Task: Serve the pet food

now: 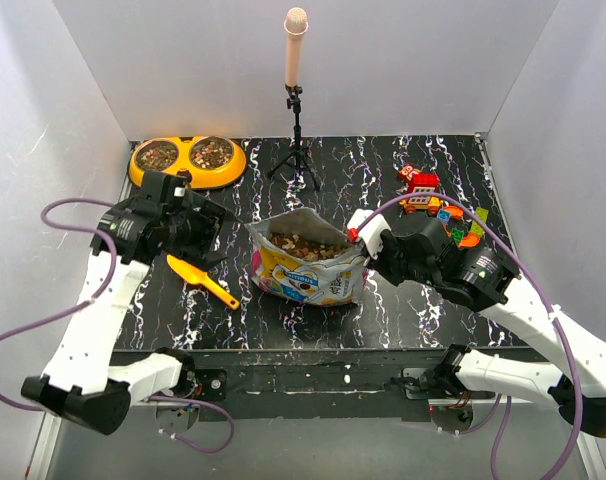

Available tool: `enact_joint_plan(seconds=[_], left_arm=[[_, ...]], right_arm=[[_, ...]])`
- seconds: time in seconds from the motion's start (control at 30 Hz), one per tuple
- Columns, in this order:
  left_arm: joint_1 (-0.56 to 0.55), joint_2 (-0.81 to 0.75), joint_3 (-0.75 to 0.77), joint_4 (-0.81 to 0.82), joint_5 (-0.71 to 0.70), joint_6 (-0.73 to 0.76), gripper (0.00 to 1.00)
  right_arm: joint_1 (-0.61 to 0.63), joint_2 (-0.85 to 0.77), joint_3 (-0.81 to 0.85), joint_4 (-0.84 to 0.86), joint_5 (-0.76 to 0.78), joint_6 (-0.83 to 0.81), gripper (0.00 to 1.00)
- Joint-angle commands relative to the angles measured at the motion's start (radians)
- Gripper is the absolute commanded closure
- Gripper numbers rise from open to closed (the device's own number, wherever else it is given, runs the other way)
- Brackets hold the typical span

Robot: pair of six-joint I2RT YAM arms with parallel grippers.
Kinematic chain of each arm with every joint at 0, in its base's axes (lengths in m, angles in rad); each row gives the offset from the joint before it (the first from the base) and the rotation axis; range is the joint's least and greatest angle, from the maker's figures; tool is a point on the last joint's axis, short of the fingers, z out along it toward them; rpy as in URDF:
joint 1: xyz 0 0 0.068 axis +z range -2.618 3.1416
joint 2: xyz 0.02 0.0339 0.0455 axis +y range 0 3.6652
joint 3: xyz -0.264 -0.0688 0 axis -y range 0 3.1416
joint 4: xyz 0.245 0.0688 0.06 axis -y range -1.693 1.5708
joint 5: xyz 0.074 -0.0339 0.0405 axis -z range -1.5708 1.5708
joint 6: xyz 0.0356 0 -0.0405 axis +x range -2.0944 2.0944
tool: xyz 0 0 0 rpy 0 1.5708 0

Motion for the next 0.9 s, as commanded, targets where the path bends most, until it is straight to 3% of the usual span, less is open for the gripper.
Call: enact_joint_plan(seconds=[0.0, 0.13, 0.17, 0.27, 0.43, 0.73, 0.87], left_arm=[[0.004, -0.069, 0.024, -0.047, 0.038, -0.047, 0.21], [0.004, -0.041, 0.013, -0.009, 0.113, -0.135, 0.12], [0.005, -0.035, 0.012, 0.006, 0.12, -0.16, 0.05], [0.004, -0.008, 0.019, 0.047, 0.16, -0.226, 0.05], [0.0, 0.017, -0.008, 0.107, 0.22, -0.297, 0.15], [-0.099, 0.026, -0.07, 0.175, 0.208, -0.349, 0.21], [-0.108, 0.029, -0.071, 0.236, 0.177, -0.329, 0.44]], right_arm=[[-0.012, -0.021, 0.078, 0.024, 0.002, 0.001, 0.99], [-0.012, -0.021, 0.077, 0.02, -0.001, 0.0, 0.99], [-0.012, -0.021, 0.078, 0.018, -0.004, 0.0, 0.99], [-0.011, -0.021, 0.083, 0.018, -0.008, 0.0, 0.99], [-0.011, -0.012, 0.089, 0.02, -0.018, 0.003, 0.99], [-0.012, -0.015, 0.089, 0.018, 0.004, 0.007, 0.99], [-0.011, -0.018, 0.085, 0.017, 0.013, 0.008, 0.99]])
